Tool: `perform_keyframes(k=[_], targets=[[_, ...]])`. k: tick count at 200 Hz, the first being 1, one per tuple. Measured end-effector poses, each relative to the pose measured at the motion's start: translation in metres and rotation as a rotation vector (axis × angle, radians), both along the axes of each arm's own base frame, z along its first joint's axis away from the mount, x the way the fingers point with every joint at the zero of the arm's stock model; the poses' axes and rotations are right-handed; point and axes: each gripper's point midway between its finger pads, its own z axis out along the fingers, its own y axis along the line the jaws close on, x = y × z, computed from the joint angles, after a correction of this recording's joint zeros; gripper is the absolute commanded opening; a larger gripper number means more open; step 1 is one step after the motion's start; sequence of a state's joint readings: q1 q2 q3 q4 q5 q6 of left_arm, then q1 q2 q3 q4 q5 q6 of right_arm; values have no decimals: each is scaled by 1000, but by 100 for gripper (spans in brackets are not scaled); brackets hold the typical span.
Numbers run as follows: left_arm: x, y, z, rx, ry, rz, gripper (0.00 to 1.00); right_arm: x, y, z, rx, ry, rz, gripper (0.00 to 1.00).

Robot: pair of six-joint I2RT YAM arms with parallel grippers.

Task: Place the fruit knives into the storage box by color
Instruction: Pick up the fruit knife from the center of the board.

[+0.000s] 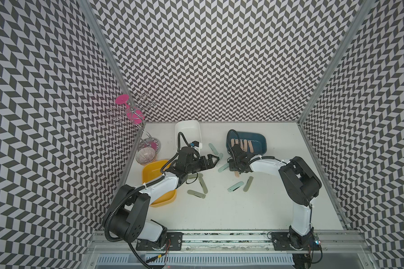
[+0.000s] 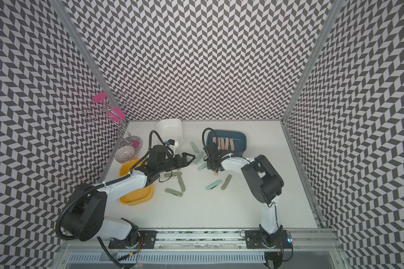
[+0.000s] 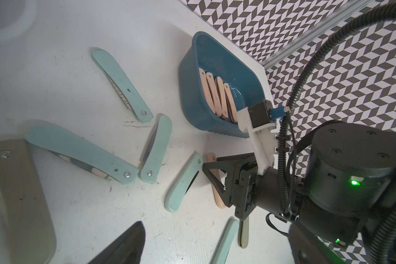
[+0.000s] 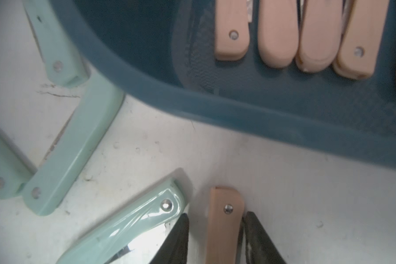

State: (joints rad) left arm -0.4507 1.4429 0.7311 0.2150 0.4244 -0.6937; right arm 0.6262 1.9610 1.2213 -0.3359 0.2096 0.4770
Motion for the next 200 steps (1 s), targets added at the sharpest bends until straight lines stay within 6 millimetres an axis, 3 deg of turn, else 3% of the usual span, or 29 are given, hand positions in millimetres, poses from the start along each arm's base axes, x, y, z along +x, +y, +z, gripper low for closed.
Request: perform_keyframes(k=[102,144,166,200], targets=[[0,0,1,-4,1,2,98,3,-4,-1,-17,-37,4,26],[0,0,3,-8,-2,3,98,3,-4,-1,-21,-41,7,41],[0,0,5,-11,-6,4,98,-2,-9,0,-27,-38,5,42],[0,0,5,-13,-3,6,98,-25,-18,-2,-32,-13,9,42]])
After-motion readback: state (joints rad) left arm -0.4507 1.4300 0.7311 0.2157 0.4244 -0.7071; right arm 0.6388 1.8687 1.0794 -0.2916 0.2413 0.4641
